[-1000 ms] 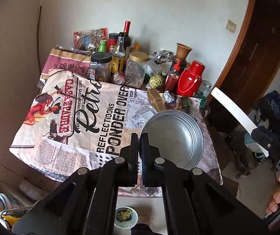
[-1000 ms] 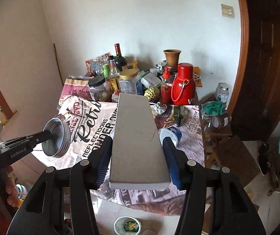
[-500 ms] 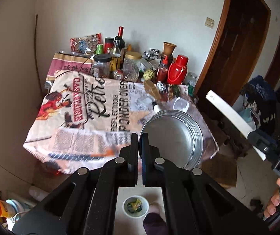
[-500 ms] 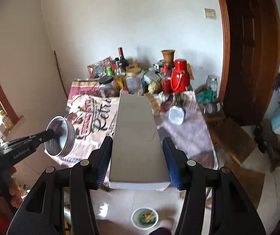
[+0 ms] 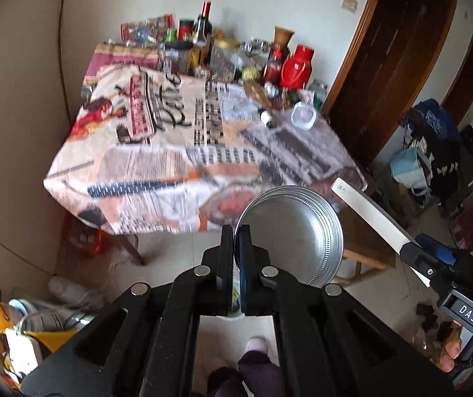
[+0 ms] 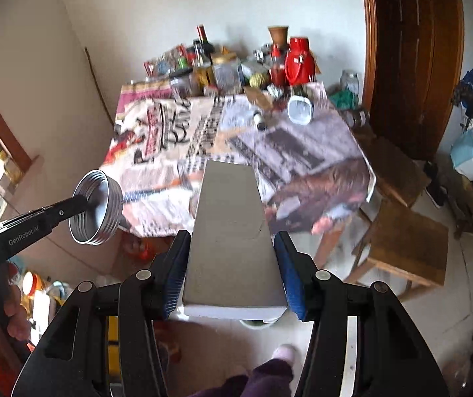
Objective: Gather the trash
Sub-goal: 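Carry the tin lid and white box with both grippers over the bucket, then open both grippers to drop the lid and box into the bucket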
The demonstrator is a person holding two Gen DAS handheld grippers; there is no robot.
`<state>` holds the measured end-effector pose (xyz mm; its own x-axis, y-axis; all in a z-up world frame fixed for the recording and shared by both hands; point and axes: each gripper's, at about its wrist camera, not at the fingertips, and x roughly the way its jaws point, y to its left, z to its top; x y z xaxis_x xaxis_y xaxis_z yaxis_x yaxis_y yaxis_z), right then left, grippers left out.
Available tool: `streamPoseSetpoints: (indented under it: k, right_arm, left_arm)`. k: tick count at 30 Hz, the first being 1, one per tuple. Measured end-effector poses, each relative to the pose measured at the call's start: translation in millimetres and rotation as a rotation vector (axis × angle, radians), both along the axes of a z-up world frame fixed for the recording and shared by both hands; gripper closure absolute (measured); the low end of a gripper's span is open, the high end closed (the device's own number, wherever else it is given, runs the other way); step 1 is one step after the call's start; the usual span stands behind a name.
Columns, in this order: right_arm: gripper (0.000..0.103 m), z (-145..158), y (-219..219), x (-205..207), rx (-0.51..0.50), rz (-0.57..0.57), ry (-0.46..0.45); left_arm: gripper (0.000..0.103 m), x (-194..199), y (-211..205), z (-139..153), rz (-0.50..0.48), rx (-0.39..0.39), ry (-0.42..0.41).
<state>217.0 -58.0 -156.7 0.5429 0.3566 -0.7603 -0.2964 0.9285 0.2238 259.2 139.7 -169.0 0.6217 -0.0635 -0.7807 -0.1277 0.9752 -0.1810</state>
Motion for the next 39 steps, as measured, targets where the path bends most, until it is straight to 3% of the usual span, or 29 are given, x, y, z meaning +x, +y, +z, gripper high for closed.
streamPoseSetpoints:
  k: [6, 9, 14, 23, 31, 36, 39]
  right_arm:
    - [0.054, -40, -4, 7, -0.026, 0.041, 0.092]
    - [0.054, -69, -3, 12, -0.040, 0.086, 0.147]
    - [0.054, -124, -4, 18, -0.077, 0.142, 0.219]
    - [0.054, -255, -10, 34, -0.125, 0.187, 0.394]
    - [0.054, -371, -1, 46, -0.184, 0.224, 0.488]
    - [0.054, -432, 20, 50, -0.217, 0.286, 0.474]
    - [0.054, -459, 31, 56, -0.221, 0.300, 0.462]
  left_arm:
    - [0.102, 9, -14, -48, 0.011, -0.013, 0.091]
    - [0.102, 18, -24, -88, 0.009, -0.044, 0.165]
    - [0.102, 27, -43, -166, 0.011, -0.054, 0.282]
    - [0.102, 34, -53, -316, 0.042, -0.092, 0.484]
    - [0.102, 33, -37, -433, 0.087, -0.103, 0.554]
    - [0.102, 29, -24, -502, 0.083, -0.090, 0.599]
    - [0.102, 30, -17, -528, 0.090, -0.093, 0.606]
